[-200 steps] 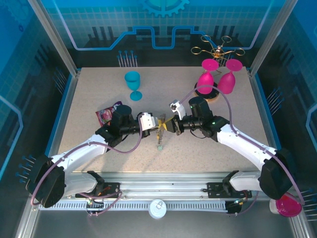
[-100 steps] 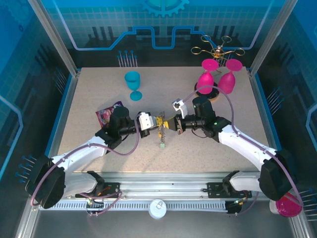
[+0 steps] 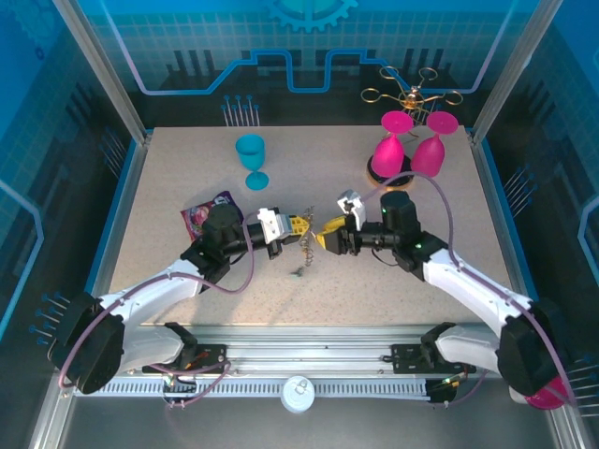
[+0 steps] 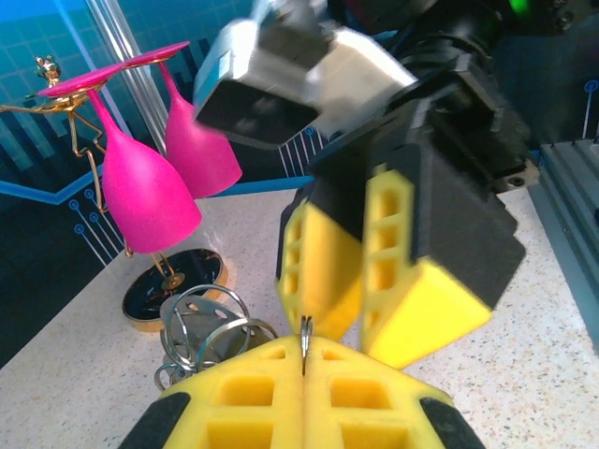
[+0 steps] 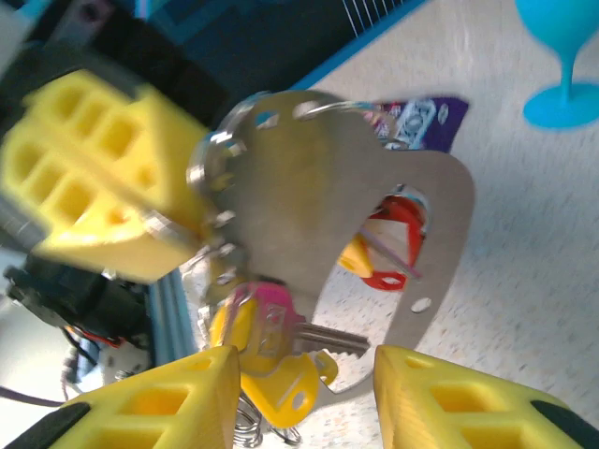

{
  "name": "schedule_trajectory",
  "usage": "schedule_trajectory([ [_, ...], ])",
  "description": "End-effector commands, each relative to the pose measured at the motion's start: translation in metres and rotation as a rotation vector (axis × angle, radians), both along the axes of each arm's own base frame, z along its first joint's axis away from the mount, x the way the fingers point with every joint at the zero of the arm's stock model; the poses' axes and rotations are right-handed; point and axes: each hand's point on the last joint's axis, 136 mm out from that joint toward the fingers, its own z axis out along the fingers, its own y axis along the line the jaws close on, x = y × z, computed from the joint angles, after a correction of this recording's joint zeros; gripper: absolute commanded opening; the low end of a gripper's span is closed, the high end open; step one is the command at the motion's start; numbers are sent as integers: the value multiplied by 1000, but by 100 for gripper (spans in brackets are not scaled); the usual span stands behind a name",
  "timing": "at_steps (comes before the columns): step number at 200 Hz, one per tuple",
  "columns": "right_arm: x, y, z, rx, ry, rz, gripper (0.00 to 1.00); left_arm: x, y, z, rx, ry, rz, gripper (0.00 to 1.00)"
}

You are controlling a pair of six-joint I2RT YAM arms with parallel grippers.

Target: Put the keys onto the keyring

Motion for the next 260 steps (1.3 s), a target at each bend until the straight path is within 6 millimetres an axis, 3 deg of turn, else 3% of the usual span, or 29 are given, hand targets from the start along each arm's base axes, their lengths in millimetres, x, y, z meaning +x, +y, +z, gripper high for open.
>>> schedule_trajectory([
  [1, -7, -3, 24, -39, -414, 76, 45, -7, -6, 13, -46, -10, -55, 0],
  [27, -14, 1, 33, -65, -558, 158, 42, -11, -7, 14, -54, 3, -82, 0],
  [119, -14, 22, 41, -31, -594, 245, 27, -19, -11, 15, -68, 28, -152, 0],
  [186, -18, 27, 45, -12, -597, 285, 0, -18, -12, 16, -71, 46, -160, 0],
  [196, -20, 27, 45, -16, -599, 294, 0, -13, -11, 13, -58, 58, -134, 0],
  [214, -21, 24, 42, -70, -585, 306, 0, -5, -8, 3, 12, 77, -84, 11],
  [233, -25, 21, 24, -204, -546, 347, 0, 0, -4, -7, 110, 92, -52, 13],
  [237, -23, 22, 30, -231, -568, 353, 0, 1, -4, -10, 132, 102, -49, 13],
  [260, -32, 22, 15, -387, -549, 434, 0, 4, -2, -21, 228, 156, -45, 10],
])
